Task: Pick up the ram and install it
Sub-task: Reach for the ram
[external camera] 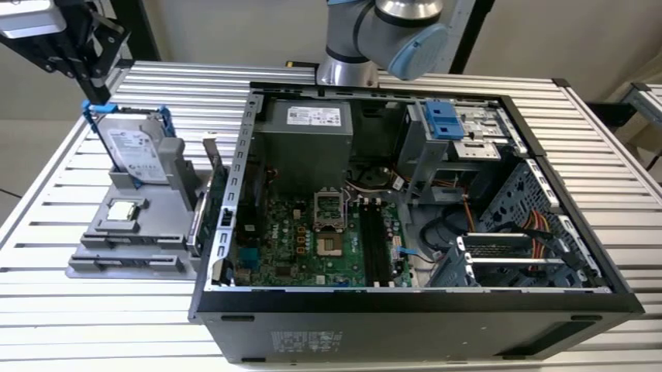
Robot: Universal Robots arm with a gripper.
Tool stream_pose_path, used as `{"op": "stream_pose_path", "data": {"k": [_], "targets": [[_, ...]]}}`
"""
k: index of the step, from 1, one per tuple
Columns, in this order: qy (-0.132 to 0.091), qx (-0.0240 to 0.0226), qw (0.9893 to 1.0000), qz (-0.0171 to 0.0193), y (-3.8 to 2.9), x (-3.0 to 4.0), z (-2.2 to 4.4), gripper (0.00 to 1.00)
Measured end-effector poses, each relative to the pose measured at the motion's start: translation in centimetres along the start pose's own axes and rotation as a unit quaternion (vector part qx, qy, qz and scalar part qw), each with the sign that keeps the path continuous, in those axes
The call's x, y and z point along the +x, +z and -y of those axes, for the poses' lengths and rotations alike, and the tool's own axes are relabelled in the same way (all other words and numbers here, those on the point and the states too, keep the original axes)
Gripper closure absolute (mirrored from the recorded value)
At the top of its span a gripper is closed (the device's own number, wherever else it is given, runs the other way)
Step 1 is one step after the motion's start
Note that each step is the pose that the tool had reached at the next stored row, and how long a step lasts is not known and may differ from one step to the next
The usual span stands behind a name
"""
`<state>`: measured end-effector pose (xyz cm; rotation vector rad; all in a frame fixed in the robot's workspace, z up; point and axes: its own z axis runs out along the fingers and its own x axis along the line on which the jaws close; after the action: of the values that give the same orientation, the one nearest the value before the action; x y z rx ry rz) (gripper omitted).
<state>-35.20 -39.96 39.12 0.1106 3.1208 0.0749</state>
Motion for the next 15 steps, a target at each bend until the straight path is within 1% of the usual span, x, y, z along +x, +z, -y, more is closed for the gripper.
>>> {"op": "stream_pose_path", "data": {"k": [15], "targets": [[0.000, 0.0000, 1.0000, -0.0001, -0.04, -0.13, 1.99, 1.00]]}}
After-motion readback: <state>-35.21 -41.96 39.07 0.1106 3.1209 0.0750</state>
